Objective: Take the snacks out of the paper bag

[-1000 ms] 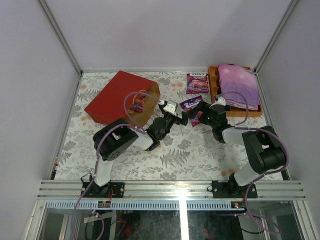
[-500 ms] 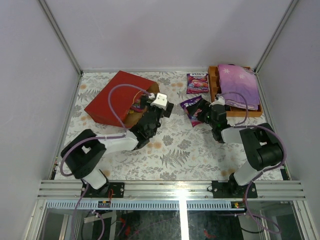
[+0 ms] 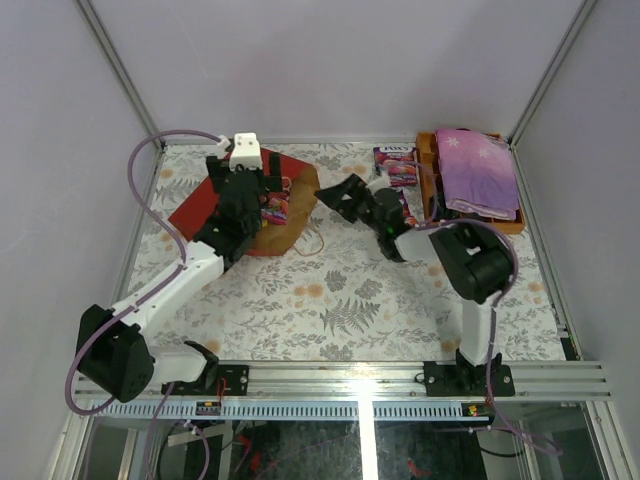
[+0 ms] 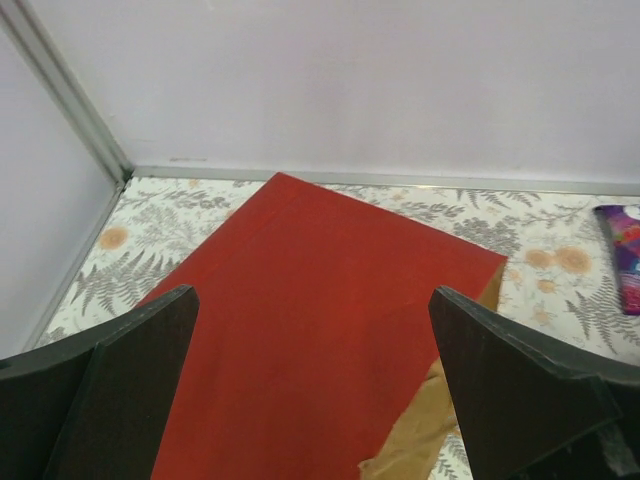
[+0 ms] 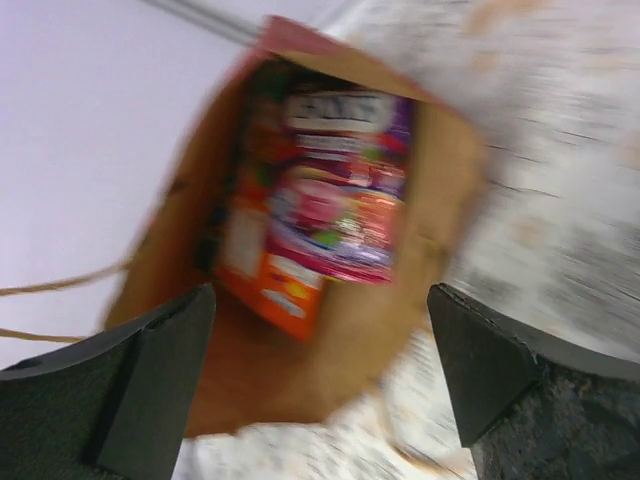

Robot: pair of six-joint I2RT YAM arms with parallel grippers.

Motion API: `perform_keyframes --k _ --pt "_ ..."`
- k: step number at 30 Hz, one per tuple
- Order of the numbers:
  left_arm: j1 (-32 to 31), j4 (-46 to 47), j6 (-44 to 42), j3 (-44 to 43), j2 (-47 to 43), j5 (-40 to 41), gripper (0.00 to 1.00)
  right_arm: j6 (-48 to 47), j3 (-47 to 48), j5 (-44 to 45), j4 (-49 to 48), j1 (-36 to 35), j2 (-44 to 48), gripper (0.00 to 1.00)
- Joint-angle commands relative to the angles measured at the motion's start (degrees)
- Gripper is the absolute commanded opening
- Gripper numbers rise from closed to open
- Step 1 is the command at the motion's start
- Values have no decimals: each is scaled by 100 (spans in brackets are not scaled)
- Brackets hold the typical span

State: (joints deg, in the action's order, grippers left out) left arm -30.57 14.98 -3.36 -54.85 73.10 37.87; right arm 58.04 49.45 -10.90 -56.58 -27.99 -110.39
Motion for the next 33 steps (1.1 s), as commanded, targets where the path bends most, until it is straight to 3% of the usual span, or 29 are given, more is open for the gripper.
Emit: perform_keyframes --k 1,7,17,22,26,29,33 --pt "379 -1482 516 -530 -32 -343 100 1332 1455 -290 -1009 -369 -927 90" --pt "436 -2304 549 -899 -132 -679 100 1549 2886 126 -223 -701 -2053 83" --pt "455 -2620 590 -1047 -230 -975 100 1904 3315 1065 470 -1081 -2625 76" --pt "456 -2661 606 -1043 -147 -1207 100 2102 2049 2034 -557 -1208 -2093 78" --pt "432 -2524 419 -960 -70 -2075 100 1666 1329 1985 -1319 -1194 -1462 83" --pt "262 -2504 76 -970 140 -2684 100 1374 1026 1916 -1228 -1174 -801 87" --pt "-123 -2710 -411 -979 462 -2652 100 1327 322 2211 -973 -1097 176 93"
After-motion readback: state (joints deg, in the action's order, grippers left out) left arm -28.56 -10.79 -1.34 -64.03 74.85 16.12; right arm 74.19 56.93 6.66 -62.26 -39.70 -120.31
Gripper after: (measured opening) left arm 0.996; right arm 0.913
